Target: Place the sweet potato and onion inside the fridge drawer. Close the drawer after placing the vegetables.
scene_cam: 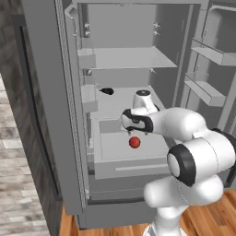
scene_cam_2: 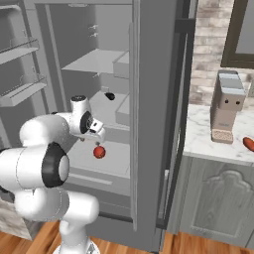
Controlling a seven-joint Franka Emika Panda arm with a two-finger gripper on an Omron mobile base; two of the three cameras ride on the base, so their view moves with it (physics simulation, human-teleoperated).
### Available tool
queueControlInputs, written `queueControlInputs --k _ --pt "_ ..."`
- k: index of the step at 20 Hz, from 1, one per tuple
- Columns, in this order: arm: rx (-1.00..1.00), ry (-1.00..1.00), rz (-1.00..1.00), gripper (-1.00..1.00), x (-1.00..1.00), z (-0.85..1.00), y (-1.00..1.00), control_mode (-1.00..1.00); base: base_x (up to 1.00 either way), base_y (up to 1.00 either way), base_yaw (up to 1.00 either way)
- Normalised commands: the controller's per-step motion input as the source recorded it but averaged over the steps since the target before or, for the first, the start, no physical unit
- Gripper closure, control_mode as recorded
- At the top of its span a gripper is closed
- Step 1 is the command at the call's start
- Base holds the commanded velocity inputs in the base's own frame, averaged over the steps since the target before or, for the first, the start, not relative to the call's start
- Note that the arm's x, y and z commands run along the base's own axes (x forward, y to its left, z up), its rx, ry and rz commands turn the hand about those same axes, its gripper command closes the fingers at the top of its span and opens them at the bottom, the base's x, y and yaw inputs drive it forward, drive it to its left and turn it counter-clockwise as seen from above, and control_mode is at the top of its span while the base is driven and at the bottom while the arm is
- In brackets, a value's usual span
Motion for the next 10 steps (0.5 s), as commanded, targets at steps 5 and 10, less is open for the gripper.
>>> queueControlInputs --k 5,10 --pt "0.00 -0.05 0.00 -1.00 -1.00 0.42 0.09 -1.00 0.00 0.00 0.00" --pt "0.00 -0.09 0.00 -1.00 -1.00 0.32 0.00 -1.00 0.00 0.00 0.00"
